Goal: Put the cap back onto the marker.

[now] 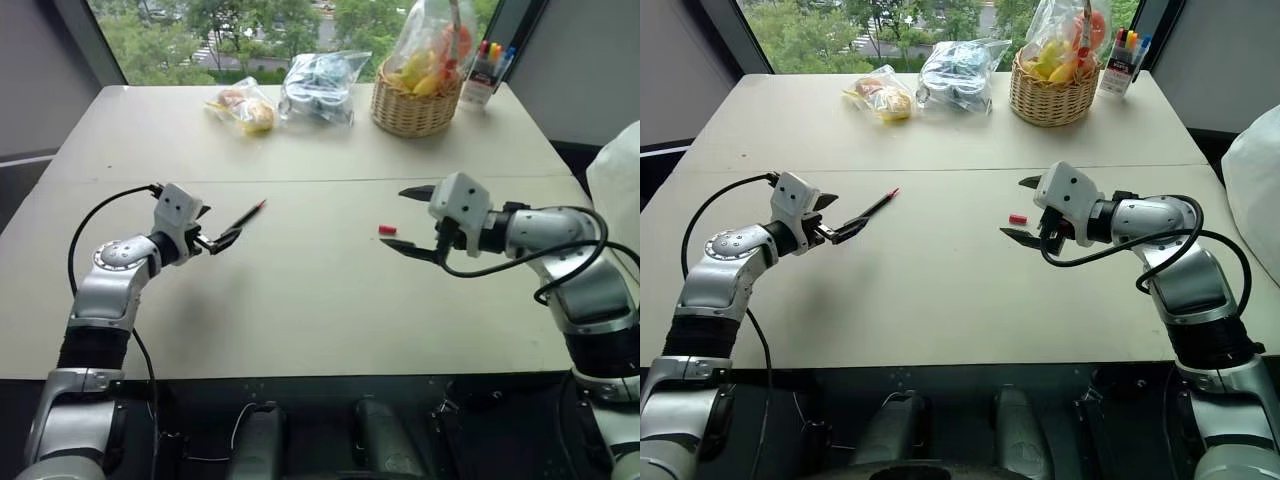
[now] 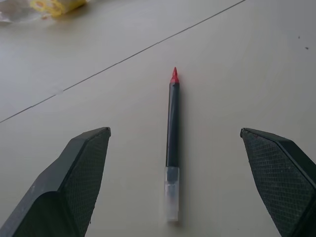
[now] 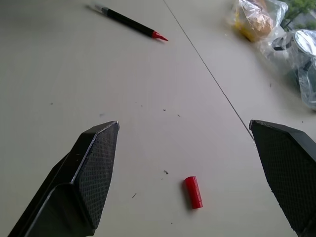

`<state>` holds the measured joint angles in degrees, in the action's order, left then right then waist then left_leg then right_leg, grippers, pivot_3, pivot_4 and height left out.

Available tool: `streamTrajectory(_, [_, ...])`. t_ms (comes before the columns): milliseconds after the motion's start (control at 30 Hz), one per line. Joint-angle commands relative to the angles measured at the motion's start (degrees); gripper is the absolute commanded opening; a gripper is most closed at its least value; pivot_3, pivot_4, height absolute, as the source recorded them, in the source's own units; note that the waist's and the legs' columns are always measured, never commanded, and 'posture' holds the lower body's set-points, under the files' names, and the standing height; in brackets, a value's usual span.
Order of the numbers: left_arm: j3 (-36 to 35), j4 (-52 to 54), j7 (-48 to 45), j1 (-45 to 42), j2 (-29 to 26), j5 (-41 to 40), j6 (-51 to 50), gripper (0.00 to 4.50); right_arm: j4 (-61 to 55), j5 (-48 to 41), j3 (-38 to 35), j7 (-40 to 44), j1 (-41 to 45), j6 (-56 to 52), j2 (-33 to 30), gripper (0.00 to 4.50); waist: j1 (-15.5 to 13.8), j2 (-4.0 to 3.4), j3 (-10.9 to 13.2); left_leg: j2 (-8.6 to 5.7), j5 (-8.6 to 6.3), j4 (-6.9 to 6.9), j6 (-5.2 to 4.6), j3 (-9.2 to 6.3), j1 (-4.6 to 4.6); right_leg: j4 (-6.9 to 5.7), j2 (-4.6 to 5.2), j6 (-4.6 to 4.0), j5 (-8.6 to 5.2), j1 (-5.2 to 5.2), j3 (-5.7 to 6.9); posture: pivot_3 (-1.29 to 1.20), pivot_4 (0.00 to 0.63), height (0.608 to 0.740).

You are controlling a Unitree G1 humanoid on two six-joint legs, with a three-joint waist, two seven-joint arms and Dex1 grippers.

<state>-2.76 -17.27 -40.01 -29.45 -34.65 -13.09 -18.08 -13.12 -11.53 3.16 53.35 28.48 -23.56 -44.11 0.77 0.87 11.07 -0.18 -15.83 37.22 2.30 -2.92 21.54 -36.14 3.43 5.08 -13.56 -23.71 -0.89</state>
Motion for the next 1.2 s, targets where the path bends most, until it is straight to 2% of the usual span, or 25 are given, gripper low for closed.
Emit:
streamTrajectory(33, [-0.23,-4.95,-1.06,-2.64,0.31,1.19,3.78,4.42,-3.72,-0.7,-2.23,-1.54,-0.4,-0.87,-0.31,4.36,0.21,0.0,0.0,0.01,0.0,0.0,0.0,0.0,0.0,-0.01,-0.01,0.0,0.0,-0.02,-0.01,0.0,0.15,0.74])
streamTrajectory(333, [0.07,-22.45,-2.32,-8.82,3.18,3.84,10.52,4.42,-5.58,-0.39,-1.55,-4.36,-0.85,-1.53,0.96,4.36,-0.05,0.01,0.0,0.0,0.0,0.01,0.0,-0.02,0.01,-0.04,-0.01,0.01,0.01,-0.01,0.02,0.0,0.15,0.74])
streamTrajectory(1133, [0.09,-45.75,-6.4,-19.45,5.5,7.7,20.1,4.42,-6.72,0.55,-0.78,-8.27,-1.3,-1.2,2.87,4.36,-0.17,0.02,-0.01,-0.04,0.0,0.11,0.0,-0.14,-0.04,-0.07,0.01,0.04,0.03,0.13,0.15,0.0,0.15,0.74])
streamTrajectory(1200, [0.12,-46.41,-6.4,-19.82,5.68,7.9,20.32,3.86,-6.64,0.55,-0.8,-8.56,-1.39,-1.13,2.94,4.5,-0.18,0.02,-0.01,-0.04,0.0,0.11,0.0,-0.16,-0.04,-0.08,0.01,0.04,0.03,0.13,0.16,0.0,0.15,0.74])
